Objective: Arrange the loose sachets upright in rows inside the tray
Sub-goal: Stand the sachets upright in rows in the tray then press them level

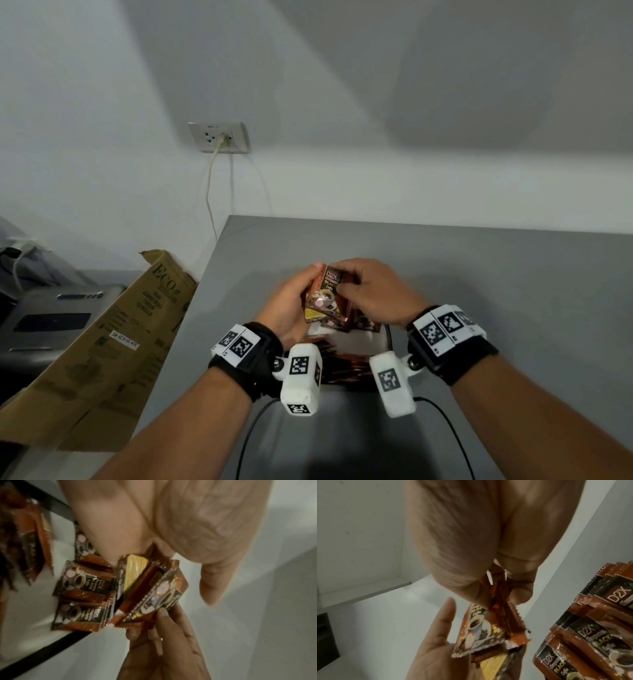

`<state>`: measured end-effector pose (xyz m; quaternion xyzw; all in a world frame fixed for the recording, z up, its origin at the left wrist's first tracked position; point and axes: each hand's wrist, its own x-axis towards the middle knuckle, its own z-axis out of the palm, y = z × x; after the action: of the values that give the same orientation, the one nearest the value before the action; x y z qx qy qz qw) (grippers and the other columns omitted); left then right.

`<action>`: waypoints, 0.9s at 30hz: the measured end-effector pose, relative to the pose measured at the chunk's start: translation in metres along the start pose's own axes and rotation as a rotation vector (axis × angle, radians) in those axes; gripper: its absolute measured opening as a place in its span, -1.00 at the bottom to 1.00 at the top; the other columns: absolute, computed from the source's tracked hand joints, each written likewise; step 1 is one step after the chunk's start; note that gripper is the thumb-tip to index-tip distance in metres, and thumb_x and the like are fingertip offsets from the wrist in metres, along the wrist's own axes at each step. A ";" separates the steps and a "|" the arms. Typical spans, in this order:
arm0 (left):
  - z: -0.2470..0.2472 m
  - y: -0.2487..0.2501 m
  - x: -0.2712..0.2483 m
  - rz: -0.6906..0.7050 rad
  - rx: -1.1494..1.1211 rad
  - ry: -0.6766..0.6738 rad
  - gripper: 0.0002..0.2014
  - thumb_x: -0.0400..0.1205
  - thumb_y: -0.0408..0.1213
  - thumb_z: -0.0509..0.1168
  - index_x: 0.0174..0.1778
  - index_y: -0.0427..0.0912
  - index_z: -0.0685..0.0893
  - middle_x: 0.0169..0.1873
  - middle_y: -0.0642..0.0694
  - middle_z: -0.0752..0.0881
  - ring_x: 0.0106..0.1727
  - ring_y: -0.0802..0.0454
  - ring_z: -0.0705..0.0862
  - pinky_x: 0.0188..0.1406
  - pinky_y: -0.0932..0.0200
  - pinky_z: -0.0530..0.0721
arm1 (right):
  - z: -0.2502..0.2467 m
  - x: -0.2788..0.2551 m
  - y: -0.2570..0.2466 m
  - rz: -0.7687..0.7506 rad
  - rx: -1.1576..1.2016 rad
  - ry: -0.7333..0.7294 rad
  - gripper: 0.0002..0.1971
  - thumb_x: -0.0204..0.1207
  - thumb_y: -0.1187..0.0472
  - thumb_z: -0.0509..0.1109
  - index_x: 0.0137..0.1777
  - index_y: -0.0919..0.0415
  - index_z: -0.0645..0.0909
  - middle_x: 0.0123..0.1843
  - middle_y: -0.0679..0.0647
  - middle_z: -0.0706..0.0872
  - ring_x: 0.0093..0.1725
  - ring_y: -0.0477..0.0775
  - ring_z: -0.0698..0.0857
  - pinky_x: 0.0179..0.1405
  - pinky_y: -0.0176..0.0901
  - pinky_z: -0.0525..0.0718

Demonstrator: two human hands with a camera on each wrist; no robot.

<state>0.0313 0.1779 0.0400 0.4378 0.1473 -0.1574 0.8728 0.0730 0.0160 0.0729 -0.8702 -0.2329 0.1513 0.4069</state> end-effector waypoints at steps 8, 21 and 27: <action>-0.002 -0.004 0.005 -0.082 0.014 -0.013 -0.46 0.36 -0.50 0.31 0.32 -0.42 0.55 -0.05 -0.43 0.71 -0.13 -0.27 0.77 -0.16 -0.08 0.78 | 0.005 -0.006 -0.001 -0.138 -0.177 -0.086 -0.26 0.32 -0.02 0.65 0.52 -0.10 0.50 0.40 -0.21 0.51 0.41 -0.11 0.37 0.48 -0.12 0.39; 0.003 -0.008 -0.002 0.103 0.013 -0.008 -0.49 0.41 -0.57 0.32 0.32 -0.38 0.59 0.02 -0.48 0.72 -0.06 -0.29 0.77 -0.08 -0.11 0.80 | 0.008 -0.012 0.005 -0.084 0.140 -0.009 -0.40 0.37 -0.07 0.65 0.40 -0.24 0.53 0.33 -0.21 0.54 0.31 -0.22 0.56 0.32 -0.26 0.53; 0.006 -0.011 0.004 0.178 0.118 0.108 -0.47 0.39 -0.45 0.58 0.27 -0.33 0.61 0.03 -0.45 0.75 0.01 -0.28 0.76 0.08 -0.17 0.74 | 0.010 -0.016 0.010 0.006 0.408 0.079 -0.66 0.39 0.13 0.68 0.15 0.05 0.73 -0.02 0.07 0.80 -0.13 -0.15 0.77 -0.04 -0.27 0.75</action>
<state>0.0309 0.1663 0.0344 0.5076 0.1452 -0.0639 0.8469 0.0579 0.0089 0.0601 -0.7757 -0.1787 0.1621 0.5831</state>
